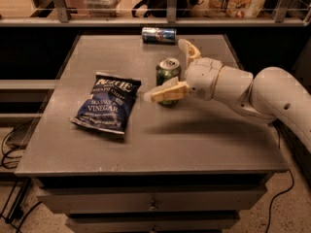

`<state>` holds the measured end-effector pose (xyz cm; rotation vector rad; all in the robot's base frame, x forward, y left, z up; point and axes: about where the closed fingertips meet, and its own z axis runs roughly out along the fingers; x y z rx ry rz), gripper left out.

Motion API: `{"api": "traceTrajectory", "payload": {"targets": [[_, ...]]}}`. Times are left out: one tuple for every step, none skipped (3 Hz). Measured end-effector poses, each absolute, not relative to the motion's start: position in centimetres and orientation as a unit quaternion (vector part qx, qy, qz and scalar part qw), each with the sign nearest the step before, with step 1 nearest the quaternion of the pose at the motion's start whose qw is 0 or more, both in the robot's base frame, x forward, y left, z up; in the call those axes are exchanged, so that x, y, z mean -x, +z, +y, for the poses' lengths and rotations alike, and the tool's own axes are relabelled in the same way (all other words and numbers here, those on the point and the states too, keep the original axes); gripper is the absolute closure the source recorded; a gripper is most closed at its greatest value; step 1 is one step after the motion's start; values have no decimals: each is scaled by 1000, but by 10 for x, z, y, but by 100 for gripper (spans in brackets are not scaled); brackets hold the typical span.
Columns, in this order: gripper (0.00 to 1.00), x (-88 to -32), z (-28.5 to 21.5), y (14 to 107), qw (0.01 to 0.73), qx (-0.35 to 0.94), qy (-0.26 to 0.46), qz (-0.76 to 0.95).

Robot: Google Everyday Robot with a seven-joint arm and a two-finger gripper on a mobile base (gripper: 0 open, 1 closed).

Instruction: Place green can upright

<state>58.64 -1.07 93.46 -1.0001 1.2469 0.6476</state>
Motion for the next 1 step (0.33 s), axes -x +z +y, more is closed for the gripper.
{"api": "traceTrajectory", "payload": {"targets": [[0,-582,-12,937,649,438,279,556]]}}
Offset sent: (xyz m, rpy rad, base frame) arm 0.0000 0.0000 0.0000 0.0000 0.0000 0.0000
